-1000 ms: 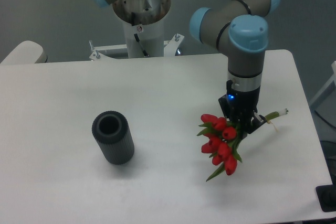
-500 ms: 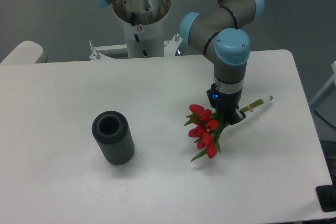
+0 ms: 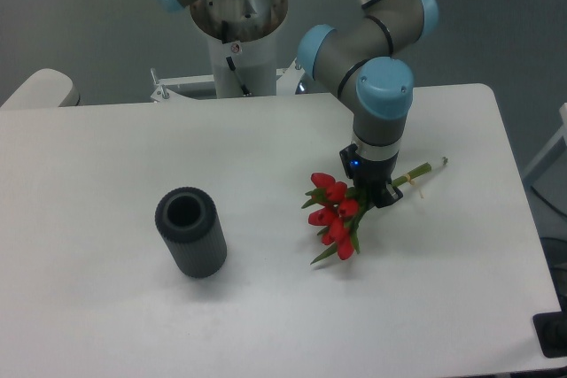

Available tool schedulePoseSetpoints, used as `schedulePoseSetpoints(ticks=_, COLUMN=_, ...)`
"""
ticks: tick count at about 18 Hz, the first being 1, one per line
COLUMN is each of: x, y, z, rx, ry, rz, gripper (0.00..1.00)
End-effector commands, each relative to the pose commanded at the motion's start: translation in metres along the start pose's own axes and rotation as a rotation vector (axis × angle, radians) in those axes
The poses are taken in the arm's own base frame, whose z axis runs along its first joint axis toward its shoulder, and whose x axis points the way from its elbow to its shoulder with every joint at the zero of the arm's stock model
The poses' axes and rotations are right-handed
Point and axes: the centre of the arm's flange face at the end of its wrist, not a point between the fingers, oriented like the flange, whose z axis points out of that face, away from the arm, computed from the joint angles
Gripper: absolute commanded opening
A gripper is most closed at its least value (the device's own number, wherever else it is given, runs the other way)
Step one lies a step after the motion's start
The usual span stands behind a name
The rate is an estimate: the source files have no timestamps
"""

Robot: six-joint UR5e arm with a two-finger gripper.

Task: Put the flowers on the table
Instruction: 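Lay the tulip bunch flat on the table beside the black vase, then open the gripper to release the tulip stems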

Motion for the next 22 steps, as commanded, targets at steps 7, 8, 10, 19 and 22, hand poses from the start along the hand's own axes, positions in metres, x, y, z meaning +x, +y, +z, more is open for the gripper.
schedulePoseSetpoints(ticks=7, x=-0.003, y=-0.012, z=-0.003, rx=0.006, ry=-0.021, rz=0.011, gripper=0.84)
schedulePoseSetpoints(ticks=8, x=-0.007, y=-0.012, z=-0.007, rx=0.006, ry=-0.030, rz=0.008, gripper=0.97)
schedulePoseSetpoints(ticks=10, x=-0.015, y=-0.014, z=-0.016, rx=0.009, ry=-0.055, rz=0.017, gripper=1.00)
schedulePoseSetpoints(ticks=19, x=-0.080, y=-0.035, z=-0.102, rx=0.027, ry=-0.240, rz=0.009, gripper=1.00)
schedulePoseSetpoints(ticks=22, x=-0.104, y=-0.035, z=-0.127, rx=0.056, ry=-0.272, rz=0.008, gripper=1.00)
